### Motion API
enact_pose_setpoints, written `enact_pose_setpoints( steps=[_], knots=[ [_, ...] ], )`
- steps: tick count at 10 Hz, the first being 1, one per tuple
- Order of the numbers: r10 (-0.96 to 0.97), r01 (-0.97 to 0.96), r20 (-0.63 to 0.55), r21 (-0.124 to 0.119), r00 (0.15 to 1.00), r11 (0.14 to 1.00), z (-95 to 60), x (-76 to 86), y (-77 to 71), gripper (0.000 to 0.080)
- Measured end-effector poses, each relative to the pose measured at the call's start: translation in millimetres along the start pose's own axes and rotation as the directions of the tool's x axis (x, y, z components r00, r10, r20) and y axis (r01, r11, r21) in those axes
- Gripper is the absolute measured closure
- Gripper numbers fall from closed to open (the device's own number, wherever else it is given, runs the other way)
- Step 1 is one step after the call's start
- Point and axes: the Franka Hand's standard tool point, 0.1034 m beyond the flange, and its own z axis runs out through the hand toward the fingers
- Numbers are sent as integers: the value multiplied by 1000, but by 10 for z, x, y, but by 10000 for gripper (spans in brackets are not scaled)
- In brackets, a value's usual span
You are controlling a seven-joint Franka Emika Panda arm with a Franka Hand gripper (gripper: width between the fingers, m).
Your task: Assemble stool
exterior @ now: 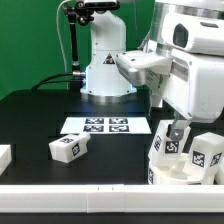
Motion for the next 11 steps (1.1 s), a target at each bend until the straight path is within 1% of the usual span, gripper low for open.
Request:
enact_pose_setpoints(
  steps=[1, 2, 3, 6, 7, 8, 9, 10, 11],
  knots=[
    [1, -1, 0, 0, 1000, 1000, 1, -6, -1, 313],
    [2, -2, 0, 0, 1000, 1000, 2, -12, -1, 313],
    [4, -4, 0, 0, 1000, 1000, 2, -19, -2, 471],
    [43, -43, 0, 1, 999, 999, 4, -33, -4, 468],
    [104, -104, -1, 1, 995, 995, 4, -33, -4, 468],
    [204, -204, -1, 1, 979, 979, 5, -34, -4, 468],
    [286, -286, 0, 6, 958, 958, 10, -49, -17, 468],
    [398, -398, 1, 14, 917, 917, 18, -91, -38, 468],
    [499, -499, 0, 17, 866, 866, 26, -127, -49, 468]
  ],
)
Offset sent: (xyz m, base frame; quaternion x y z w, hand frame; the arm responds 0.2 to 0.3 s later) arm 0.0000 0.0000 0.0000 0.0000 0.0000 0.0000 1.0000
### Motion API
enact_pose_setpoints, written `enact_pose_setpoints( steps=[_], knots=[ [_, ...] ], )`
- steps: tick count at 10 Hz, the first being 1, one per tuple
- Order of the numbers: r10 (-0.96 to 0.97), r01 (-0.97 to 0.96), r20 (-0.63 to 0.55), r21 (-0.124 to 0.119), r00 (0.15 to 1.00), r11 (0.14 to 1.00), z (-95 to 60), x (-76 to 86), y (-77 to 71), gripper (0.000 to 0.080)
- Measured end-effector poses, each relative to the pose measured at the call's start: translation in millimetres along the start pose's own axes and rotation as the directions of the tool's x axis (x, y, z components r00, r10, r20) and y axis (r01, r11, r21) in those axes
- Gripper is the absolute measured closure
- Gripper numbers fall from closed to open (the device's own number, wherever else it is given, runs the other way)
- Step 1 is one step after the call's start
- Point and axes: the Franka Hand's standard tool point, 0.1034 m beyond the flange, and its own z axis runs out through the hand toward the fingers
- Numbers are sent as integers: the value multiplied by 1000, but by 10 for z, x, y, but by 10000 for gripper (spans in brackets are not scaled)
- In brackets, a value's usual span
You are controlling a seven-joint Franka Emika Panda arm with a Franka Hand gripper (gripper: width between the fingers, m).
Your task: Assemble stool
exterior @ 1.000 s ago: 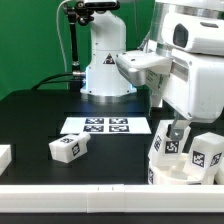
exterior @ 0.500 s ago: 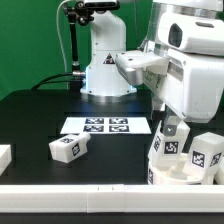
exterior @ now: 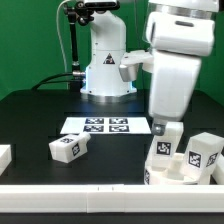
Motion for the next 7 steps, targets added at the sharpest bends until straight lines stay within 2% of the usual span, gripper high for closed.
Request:
enact_pose_setpoints(
  steps=[2, 4, 7],
  knots=[
    [247, -246, -17, 19, 969, 969, 11, -29, 3, 466],
    [444, -443, -16, 34, 896, 896, 18, -25, -11, 466],
    [623, -623, -13, 34, 782, 782, 14, -12, -7, 466]
  ],
)
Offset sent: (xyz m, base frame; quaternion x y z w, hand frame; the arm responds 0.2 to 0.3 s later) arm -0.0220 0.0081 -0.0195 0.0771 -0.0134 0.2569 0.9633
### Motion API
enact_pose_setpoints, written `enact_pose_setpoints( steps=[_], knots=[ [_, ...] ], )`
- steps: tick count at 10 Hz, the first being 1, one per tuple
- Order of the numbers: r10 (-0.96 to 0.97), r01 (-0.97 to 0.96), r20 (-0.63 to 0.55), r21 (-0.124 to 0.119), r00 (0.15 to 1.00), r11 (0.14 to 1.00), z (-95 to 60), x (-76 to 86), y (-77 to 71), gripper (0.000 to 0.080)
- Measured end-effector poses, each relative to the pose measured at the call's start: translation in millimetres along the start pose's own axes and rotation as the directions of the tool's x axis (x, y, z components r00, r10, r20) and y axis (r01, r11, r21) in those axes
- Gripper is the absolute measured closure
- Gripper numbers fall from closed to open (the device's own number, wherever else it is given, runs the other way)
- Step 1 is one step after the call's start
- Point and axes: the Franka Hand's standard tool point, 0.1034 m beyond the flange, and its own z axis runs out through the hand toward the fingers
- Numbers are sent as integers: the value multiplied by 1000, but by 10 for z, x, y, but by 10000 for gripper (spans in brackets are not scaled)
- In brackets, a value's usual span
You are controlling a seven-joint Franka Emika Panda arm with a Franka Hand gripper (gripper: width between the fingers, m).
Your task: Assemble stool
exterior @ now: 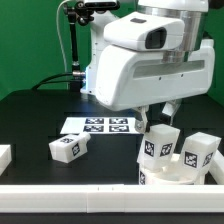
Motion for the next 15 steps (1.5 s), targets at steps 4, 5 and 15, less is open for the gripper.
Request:
enact_pose_setpoints(
  steps=[4, 5, 15],
  knots=[
    [253, -253, 0, 0, 967, 967, 1, 4, -8, 466],
    [313, -313, 0, 0, 950, 950, 1, 4, -9, 466],
    [998, -986, 58, 165, -5, -15, -11, 199, -244, 466]
  ],
)
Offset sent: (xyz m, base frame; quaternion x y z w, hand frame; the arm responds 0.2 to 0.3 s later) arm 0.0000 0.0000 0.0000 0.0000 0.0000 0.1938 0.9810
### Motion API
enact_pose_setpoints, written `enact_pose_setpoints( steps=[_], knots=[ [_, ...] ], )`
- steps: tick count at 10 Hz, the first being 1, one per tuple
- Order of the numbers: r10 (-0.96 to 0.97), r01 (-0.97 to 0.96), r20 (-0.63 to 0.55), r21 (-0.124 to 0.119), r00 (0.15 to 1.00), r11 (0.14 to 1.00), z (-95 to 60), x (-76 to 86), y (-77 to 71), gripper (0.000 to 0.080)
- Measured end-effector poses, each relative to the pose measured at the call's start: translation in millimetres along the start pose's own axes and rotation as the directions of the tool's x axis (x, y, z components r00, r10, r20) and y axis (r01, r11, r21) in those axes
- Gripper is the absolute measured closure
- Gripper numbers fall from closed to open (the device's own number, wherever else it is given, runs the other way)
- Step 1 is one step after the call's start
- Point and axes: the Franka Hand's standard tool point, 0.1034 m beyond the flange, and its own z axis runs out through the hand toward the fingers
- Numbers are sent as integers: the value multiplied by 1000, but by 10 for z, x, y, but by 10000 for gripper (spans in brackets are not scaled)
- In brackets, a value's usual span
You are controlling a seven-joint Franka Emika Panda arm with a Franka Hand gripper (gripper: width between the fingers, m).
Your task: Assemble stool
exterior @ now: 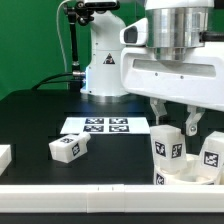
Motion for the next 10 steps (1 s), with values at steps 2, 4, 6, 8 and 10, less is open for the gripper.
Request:
enact_pose_setpoints(
  steps=[2, 4, 6, 8, 10],
  knots=[
    [179, -179, 24, 12, 984, 984, 1, -10, -9, 466],
    [349, -351, 47, 21, 936, 936, 3, -16, -24, 466],
    [450, -451, 68, 13, 891, 892, 1, -21, -25, 466],
    [461, -462, 70, 6, 885, 887, 2, -22, -29, 466],
    [415, -417, 70, 8, 907, 909, -3, -27, -29, 306]
  ],
)
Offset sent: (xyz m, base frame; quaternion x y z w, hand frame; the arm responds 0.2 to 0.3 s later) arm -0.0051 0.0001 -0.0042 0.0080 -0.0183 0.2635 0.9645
